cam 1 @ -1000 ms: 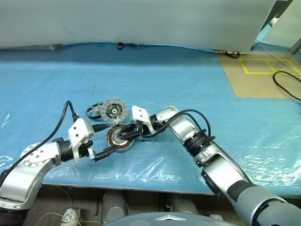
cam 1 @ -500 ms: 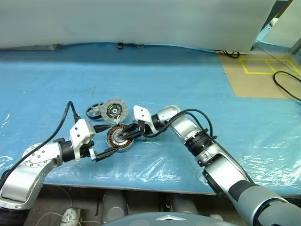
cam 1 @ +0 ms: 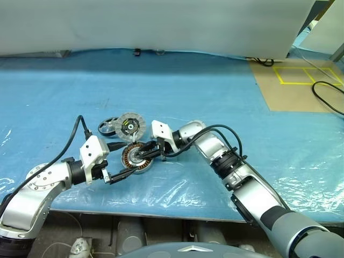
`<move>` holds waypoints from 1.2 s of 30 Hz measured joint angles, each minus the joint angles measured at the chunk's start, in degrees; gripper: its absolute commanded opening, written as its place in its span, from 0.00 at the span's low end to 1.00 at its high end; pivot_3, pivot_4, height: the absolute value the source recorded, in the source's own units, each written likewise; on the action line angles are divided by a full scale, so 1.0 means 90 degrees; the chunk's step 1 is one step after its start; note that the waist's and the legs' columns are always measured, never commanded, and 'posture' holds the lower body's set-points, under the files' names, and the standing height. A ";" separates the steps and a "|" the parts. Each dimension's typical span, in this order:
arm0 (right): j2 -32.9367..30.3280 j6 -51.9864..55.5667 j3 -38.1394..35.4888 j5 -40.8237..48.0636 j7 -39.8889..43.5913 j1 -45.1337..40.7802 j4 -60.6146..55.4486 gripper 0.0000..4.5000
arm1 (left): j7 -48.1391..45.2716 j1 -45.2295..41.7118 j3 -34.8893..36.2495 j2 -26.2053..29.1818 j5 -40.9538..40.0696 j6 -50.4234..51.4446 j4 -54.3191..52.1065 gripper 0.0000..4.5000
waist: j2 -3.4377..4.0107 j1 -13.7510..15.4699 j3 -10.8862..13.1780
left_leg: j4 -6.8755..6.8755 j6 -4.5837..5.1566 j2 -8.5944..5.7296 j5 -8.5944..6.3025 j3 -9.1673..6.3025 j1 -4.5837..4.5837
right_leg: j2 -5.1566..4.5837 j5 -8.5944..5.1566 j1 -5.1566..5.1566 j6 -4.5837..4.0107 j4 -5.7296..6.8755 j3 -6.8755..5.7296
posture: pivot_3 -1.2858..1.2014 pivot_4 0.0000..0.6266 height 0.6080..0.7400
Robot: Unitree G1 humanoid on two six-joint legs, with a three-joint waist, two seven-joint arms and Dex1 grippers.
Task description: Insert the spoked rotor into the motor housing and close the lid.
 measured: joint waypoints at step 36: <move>-0.0288 0.0613 -0.0239 0.0167 0.0131 0.0006 -0.0419 0.51 | 0.0003 -0.0110 -0.0011 -0.0087 0.0002 0.0000 0.0048 0.99 | 0.0000 0.0008 0.0000 | 0.0000 0.0000 -0.0001 0.0000 0.0000 -0.0002 | 0.0000 0.0000 0.0001 0.0000 -0.0001 0.0000 | 0.52 0.24 1.00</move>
